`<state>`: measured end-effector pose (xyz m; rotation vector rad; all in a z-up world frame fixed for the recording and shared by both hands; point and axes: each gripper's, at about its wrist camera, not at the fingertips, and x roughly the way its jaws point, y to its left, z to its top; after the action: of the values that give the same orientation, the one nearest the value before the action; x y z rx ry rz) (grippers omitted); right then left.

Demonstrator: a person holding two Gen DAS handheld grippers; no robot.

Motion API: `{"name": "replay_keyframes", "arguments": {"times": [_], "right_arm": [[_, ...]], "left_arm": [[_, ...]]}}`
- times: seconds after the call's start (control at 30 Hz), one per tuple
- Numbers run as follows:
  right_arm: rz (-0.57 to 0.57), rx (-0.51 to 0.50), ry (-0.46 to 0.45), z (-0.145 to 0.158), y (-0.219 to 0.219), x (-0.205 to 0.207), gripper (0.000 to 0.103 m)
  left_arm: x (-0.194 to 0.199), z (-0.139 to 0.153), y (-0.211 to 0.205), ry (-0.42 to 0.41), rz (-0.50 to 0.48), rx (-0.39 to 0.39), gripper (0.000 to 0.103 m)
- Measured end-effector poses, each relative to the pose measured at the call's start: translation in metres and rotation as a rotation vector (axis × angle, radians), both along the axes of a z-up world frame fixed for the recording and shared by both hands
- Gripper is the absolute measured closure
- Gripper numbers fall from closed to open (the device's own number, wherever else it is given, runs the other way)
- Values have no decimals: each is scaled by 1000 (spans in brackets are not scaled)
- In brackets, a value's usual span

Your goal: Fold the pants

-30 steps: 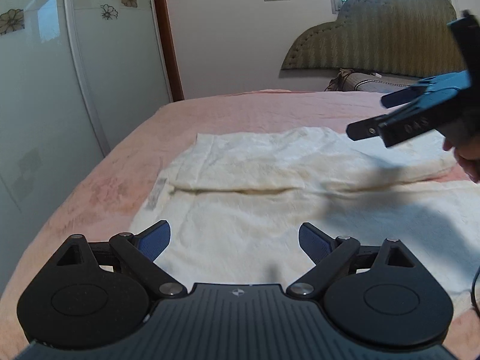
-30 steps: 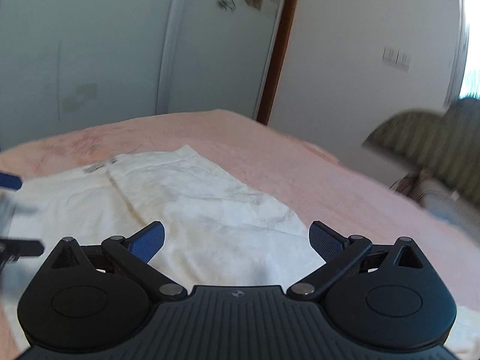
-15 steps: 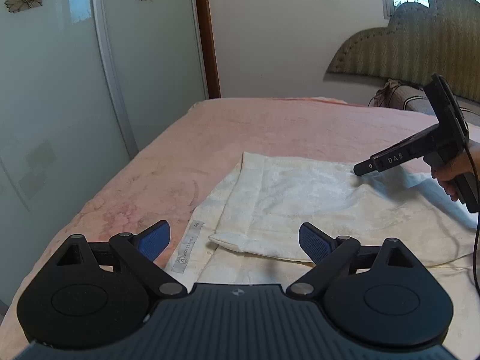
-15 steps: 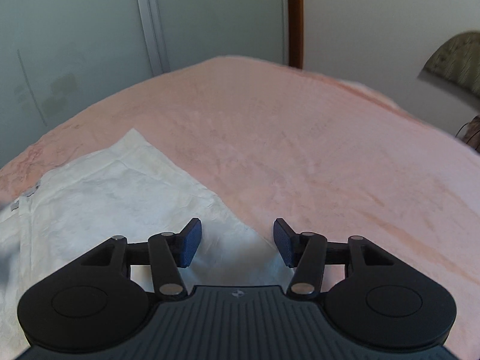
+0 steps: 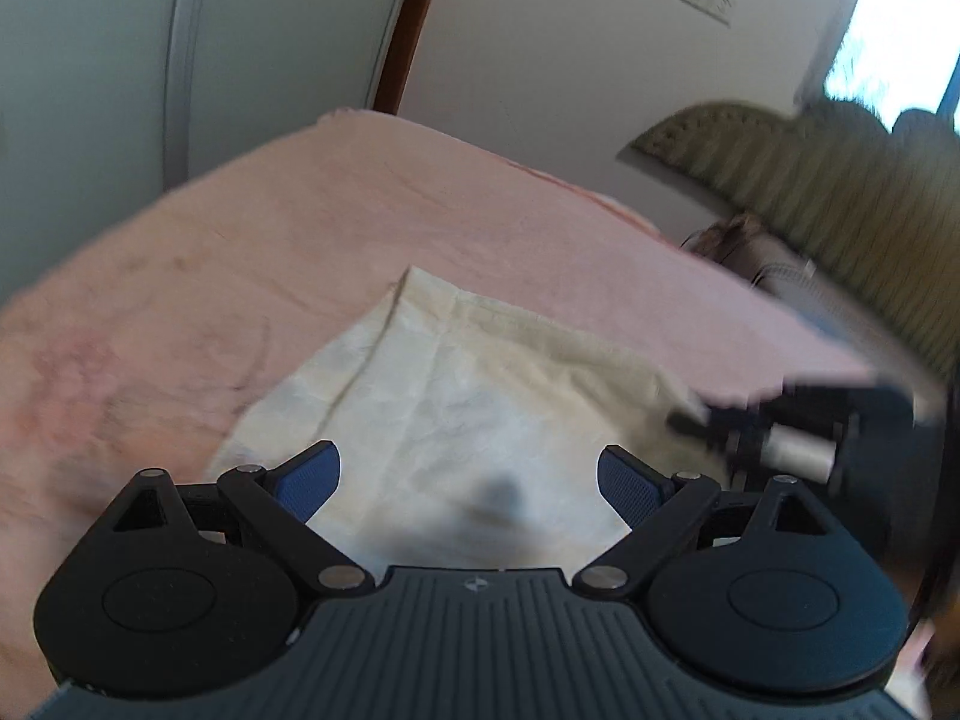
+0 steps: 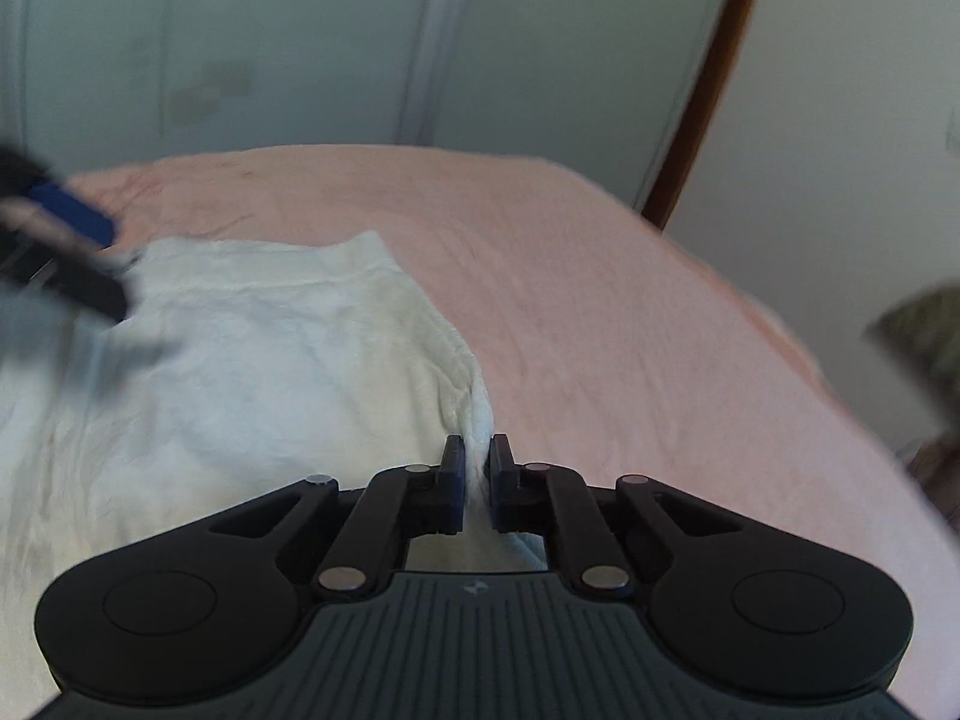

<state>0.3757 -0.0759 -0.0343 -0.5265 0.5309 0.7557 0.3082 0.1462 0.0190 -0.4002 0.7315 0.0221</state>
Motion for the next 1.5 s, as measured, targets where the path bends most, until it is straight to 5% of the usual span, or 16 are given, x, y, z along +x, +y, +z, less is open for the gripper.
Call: {"name": "replay_keyframes", "arguments": {"times": [0.13, 0.4, 0.47, 0.5, 0.53, 0.6, 0.87, 0.93, 1.0, 1.1, 1.2, 1.5], "right_arm": [[61, -83, -144, 8, 9, -52, 96], [132, -134, -211, 3, 7, -107, 96], [133, -125, -207, 1, 6, -112, 96], [133, -120, -199, 1, 6, -112, 96], [132, -119, -198, 0, 5, -113, 96], [127, -118, -197, -3, 3, -115, 96], [24, -139, -233, -10, -20, -118, 88], [-20, -167, -226, -11, -28, -112, 69], [-54, -203, -235, -13, -35, -107, 66], [-112, -216, -211, -16, -48, -95, 68], [-167, -231, -204, -15, -53, -91, 94], [-85, -289, -279, 12, -46, -198, 95]], "left_arm": [[21, 2, 24, -23, 22, -248, 8], [66, -17, 49, 98, 72, -490, 14], [65, -26, 51, 124, 95, -536, 41], [64, -30, 51, 142, 92, -551, 76], [60, -33, 51, 149, 87, -567, 89], [48, -32, 50, 120, 101, -545, 98], [-4, -5, 35, -1, 36, -438, 99], [-13, 1, 30, -31, 37, -387, 99], [-23, 5, 26, -51, 28, -365, 99], [-37, 9, 27, -62, 15, -353, 99], [-56, 9, 33, -65, 15, -359, 99], [-123, 13, 55, -83, -58, -331, 99]]}}
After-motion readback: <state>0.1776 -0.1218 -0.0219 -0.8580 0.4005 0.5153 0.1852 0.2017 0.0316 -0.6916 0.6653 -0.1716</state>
